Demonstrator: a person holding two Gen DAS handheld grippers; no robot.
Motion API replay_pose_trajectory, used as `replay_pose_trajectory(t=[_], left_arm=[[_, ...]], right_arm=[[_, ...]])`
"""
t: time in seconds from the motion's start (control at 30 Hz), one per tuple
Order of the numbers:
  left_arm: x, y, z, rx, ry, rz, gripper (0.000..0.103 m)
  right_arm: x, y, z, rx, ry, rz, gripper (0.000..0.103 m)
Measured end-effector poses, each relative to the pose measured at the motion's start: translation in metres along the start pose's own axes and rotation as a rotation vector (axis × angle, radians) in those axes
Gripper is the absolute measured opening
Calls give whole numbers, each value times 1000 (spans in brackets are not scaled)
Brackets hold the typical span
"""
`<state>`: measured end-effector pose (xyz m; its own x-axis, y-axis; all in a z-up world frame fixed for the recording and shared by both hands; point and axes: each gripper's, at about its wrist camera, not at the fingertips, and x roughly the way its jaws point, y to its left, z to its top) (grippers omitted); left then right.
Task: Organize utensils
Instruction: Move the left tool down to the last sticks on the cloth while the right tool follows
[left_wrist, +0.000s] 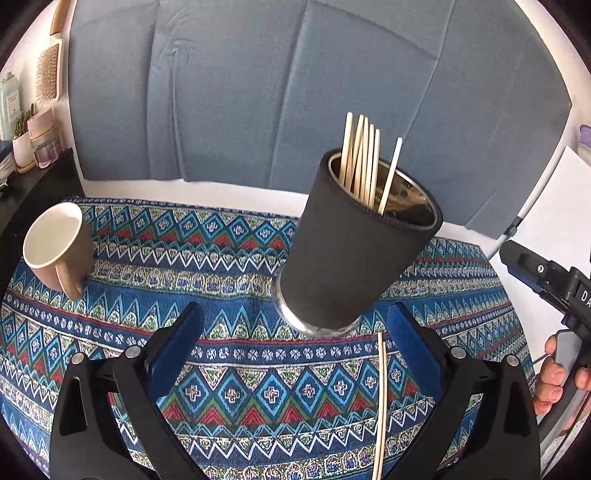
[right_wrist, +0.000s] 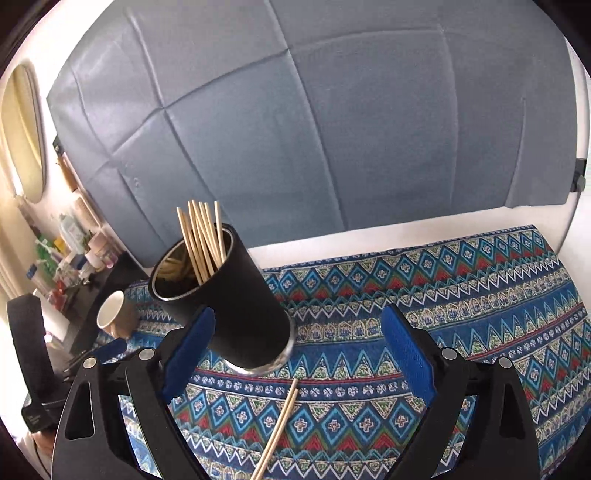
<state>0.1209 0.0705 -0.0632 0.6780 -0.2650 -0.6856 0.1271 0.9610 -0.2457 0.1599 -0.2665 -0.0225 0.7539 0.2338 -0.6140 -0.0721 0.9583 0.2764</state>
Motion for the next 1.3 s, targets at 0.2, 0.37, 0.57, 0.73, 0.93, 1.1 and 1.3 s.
replay_pose_trajectory(t=[0.2, 0.37, 0.57, 0.73, 0.93, 1.1, 1.3], left_arm=[[26, -20, -33, 35, 119, 3, 97], [46, -42, -53, 105, 203, 0, 97], [66, -58, -67, 156, 272, 11, 97], [78, -61, -72, 164, 306, 32, 97], [90, -67, -72, 133, 336, 43, 97], [99, -86, -76, 233, 350, 85, 97], [111, -105, -73, 266, 374, 73, 98]], right_arm=[[0, -20, -28, 32, 68, -41, 87], [-3, -37, -46, 61, 110, -72, 87], [-8, -53, -59, 93, 135, -96, 87], [-10, -61, -65, 107, 149, -105, 87], [-9, -67, -72, 128, 165, -113, 87], [-6, -66, -71, 122, 181, -107, 87], [-2, -67, -72, 117, 195, -105, 87]])
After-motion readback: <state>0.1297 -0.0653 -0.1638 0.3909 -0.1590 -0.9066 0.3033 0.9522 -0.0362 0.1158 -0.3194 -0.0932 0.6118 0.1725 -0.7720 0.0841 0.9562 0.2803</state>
